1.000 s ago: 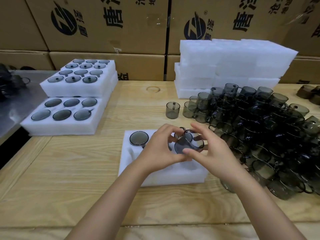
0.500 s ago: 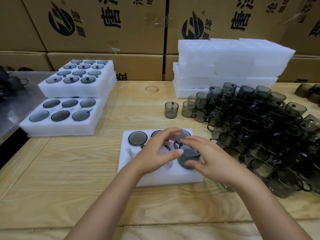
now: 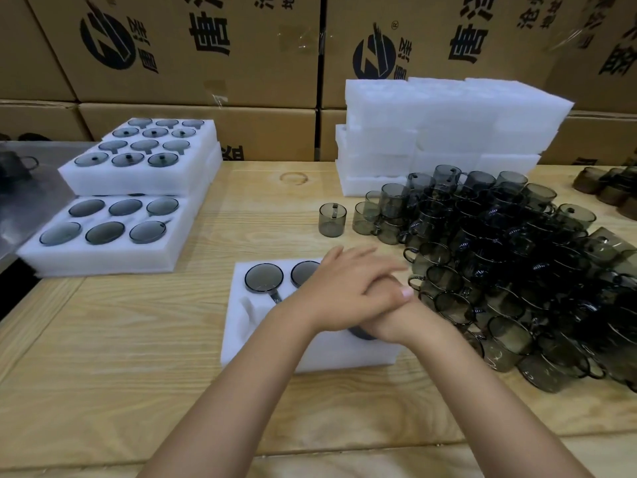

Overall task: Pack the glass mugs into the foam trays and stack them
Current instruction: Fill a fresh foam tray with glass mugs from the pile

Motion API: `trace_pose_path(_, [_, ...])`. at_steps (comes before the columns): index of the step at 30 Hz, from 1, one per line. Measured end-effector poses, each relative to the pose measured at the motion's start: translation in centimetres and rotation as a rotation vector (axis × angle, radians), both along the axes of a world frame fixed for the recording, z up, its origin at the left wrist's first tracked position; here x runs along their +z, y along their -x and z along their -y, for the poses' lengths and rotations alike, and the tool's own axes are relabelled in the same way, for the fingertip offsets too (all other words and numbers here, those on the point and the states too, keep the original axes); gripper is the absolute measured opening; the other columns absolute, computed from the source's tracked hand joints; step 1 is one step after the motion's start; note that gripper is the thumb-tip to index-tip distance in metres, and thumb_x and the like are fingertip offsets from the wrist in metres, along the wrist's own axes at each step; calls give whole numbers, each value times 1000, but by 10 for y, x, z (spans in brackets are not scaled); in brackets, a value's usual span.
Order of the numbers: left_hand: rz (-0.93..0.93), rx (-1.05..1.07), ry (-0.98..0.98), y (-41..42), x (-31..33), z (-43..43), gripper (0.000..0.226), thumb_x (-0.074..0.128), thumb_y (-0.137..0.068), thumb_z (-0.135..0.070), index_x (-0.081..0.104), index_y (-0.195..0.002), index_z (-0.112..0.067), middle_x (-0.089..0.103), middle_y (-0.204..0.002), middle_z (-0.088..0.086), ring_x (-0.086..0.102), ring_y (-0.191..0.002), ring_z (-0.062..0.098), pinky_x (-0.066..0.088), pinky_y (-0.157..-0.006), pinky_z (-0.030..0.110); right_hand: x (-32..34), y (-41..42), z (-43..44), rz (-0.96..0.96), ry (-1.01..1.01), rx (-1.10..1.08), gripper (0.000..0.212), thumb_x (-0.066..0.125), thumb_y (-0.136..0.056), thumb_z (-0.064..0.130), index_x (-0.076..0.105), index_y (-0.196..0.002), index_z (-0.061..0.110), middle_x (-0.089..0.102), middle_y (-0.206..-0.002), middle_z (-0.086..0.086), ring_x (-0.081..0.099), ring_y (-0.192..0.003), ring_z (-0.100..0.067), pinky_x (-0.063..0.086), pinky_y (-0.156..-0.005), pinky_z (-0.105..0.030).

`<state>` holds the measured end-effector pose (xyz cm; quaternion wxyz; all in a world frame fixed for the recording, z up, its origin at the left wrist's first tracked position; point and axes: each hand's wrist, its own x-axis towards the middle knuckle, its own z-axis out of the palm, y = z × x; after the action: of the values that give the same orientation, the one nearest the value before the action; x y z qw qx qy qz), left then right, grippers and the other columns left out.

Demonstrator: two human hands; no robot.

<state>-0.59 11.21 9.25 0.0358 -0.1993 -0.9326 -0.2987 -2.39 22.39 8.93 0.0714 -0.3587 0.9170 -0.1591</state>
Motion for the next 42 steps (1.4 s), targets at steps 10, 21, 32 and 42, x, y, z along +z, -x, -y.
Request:
trace_pose_path(10, [34,12,277,-9,-29,-6,60,15,-89,-49,31,-146,-39,16,-158,-17,-8,-146,5,-15,-116,38,-40,2,4,-205,-457,17,74,27,-97,44,-22,-146,20,-27,-154,-7,-25,-142,-24,-12,-116,-45])
trace_pose_path(21, [70,76,375,-11,-27,-6,49,21,-100,-51,25,-147,-39,14,-159,-13,-4,-146,7,-9,-117,45,-35,-1,4,-240,-501,39,72,23,-96,48,-20,-147,20,-23,-156,-5,-22,-143,-23,-11,-116,-48])
trace_pose_path(32, [-233,786,-938,-36,-44,128,18,46,-99,-14,63,-102,-22,65,-103,-8,58,-105,14,40,-90,25,43,57,-118,-626,132,-794,41,53,-91,26,54,-125,4,55,-127,-22,45,-113,-44,37,-93,-49])
trace_pose_path(42, [-46,990,-902,-29,-101,138,16,53,-90,-20,67,-88,-28,71,-86,-10,65,-88,16,51,-81,37,45,91,-167,-280,-66,-876,30,49,-95,25,65,-110,5,63,-100,-23,55,-97,-41,49,-79,-43])
